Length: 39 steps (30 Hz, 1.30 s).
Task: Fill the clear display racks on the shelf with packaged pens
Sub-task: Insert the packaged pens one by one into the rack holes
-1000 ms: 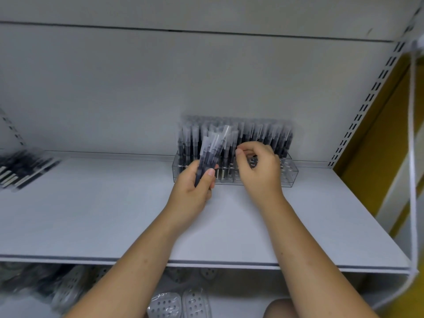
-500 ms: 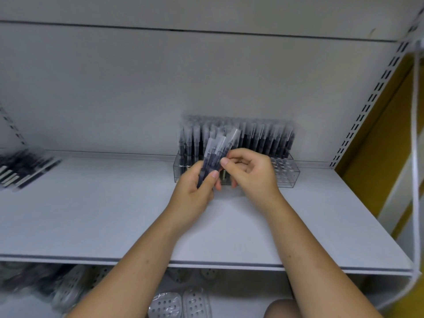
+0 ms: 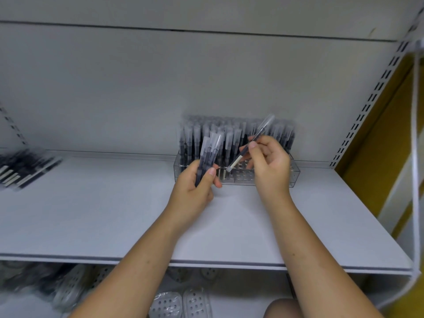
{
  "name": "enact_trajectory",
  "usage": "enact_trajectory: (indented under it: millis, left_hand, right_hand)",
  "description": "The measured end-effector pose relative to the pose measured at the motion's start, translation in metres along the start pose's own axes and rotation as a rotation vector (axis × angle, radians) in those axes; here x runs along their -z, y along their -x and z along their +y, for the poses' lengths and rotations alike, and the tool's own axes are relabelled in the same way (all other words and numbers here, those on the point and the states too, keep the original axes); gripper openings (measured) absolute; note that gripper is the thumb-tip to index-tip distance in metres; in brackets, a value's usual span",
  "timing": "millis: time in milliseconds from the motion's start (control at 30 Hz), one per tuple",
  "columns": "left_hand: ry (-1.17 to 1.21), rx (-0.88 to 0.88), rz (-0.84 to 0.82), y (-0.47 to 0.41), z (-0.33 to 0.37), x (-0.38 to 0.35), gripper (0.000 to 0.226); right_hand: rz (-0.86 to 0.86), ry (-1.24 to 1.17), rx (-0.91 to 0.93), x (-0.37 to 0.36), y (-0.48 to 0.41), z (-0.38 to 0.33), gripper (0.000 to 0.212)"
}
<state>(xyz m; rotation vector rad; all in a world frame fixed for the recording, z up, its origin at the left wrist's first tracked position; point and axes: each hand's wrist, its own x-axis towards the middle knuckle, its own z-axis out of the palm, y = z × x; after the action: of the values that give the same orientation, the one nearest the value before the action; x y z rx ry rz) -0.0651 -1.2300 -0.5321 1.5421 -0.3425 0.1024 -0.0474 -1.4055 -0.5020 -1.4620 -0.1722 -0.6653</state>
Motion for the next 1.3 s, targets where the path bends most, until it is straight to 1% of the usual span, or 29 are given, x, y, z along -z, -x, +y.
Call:
enact_trajectory:
  millis: [100,167,233,400,500,600,700,800,1033,1167,1233,1300]
  left_hand:
    - [-0.006,0.008,0.006,-0.001,-0.001,0.001,0.015]
    - [-0.007,0.009,0.002,-0.001,-0.001,0.000,0.015]
    - [-0.003,0.012,-0.001,-0.002,-0.001,0.000,0.016]
    - [0.014,0.018,-0.003,-0.002,-0.001,-0.001,0.017]
    - [0.015,0.022,-0.005,-0.002,-0.001,-0.001,0.019]
    - [0.018,0.024,-0.004,-0.002,-0.001,-0.001,0.019]
    - [0.020,0.025,-0.008,-0.001,-0.001,-0.001,0.018]
    - [0.020,0.024,-0.008,-0.001,0.001,-0.001,0.017]
    - [-0.018,0.015,0.000,-0.001,-0.001,-0.001,0.015]
    - [0.009,0.027,-0.006,0.000,0.000,-0.001,0.014]
    - [0.026,0.032,-0.016,0.000,0.000,0.000,0.012]
    - [0.041,0.038,-0.018,0.000,0.001,0.000,0.012]
  right_hand:
    - [0.052,0.105,0.076,0.002,-0.002,0.007,0.008]
    - [0.051,0.165,0.101,0.003,-0.002,0.012,0.005]
    - [0.041,0.210,0.114,0.003,-0.002,0.015,0.006]
    - [-0.007,0.315,0.136,0.005,-0.001,0.017,0.005]
    - [-0.069,0.358,0.130,0.004,-0.002,0.020,0.007]
    - [-0.117,0.452,0.130,0.003,-0.001,0.024,0.010]
    - [-0.135,0.550,0.133,0.003,-0.001,0.027,0.011]
    - [-0.136,0.594,0.127,0.005,-0.002,0.028,0.013]
    - [-0.197,0.718,0.231,0.004,0.000,0.028,0.008]
    - [-0.153,0.680,0.200,0.005,0.000,0.027,0.010]
    - [-0.116,0.626,0.183,0.004,0.001,0.024,0.013]
    - [-0.065,0.558,0.192,0.004,0.001,0.021,0.011]
